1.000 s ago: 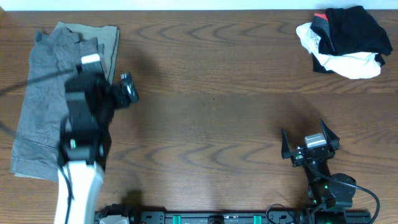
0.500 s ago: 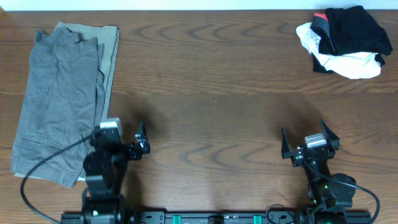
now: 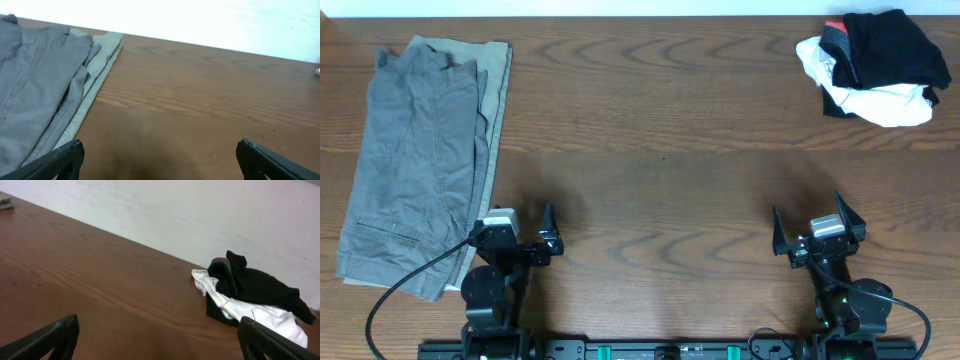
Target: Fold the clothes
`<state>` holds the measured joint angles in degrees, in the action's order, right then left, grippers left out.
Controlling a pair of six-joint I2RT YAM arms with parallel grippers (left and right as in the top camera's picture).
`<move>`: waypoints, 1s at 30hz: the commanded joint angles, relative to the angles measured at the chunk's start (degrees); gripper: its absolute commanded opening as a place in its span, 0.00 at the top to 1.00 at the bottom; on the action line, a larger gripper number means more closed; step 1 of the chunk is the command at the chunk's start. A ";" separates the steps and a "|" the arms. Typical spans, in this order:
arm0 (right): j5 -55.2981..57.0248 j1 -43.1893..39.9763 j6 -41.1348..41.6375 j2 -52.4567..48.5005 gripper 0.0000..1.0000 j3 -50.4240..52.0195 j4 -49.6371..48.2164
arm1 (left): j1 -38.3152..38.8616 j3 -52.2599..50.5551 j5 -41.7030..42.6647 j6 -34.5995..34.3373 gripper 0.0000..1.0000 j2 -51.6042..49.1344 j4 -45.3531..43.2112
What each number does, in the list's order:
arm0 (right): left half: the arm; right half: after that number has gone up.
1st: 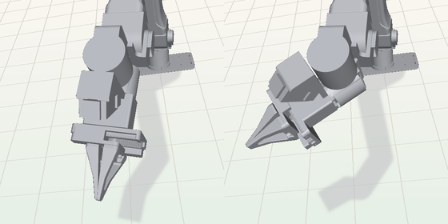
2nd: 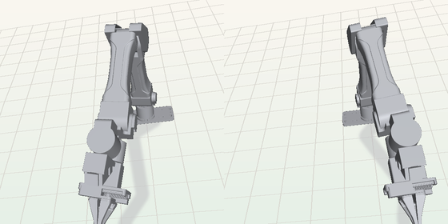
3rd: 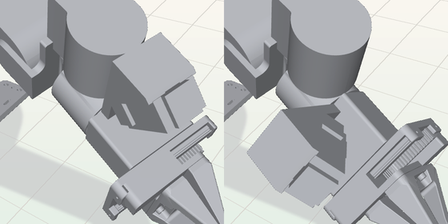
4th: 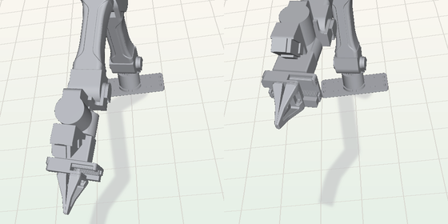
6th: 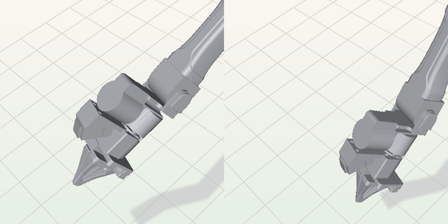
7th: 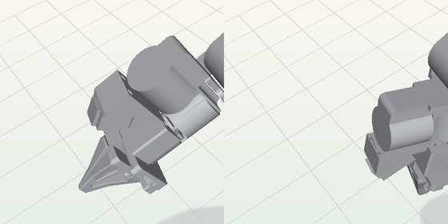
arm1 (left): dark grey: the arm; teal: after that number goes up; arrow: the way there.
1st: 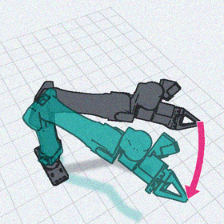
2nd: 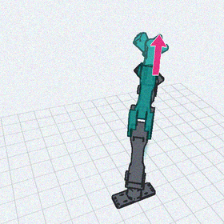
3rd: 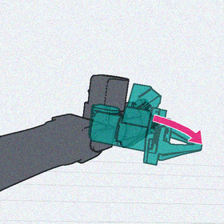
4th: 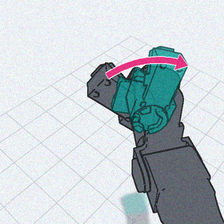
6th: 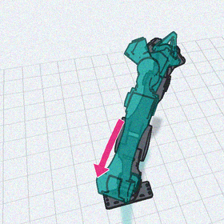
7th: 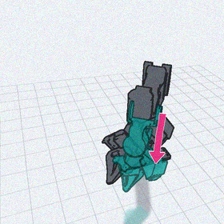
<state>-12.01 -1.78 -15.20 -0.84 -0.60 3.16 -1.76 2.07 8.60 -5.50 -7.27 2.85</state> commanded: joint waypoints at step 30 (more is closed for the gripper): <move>-0.02 0.35 0.57 0.42 0.01 0.28 0.02 | 0.24 -1.84 -0.46 0.94 0.02 7.04 0.48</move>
<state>-12.01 -1.78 -15.20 -0.84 -0.60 3.16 -1.76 1.96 8.40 -5.50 -0.69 2.59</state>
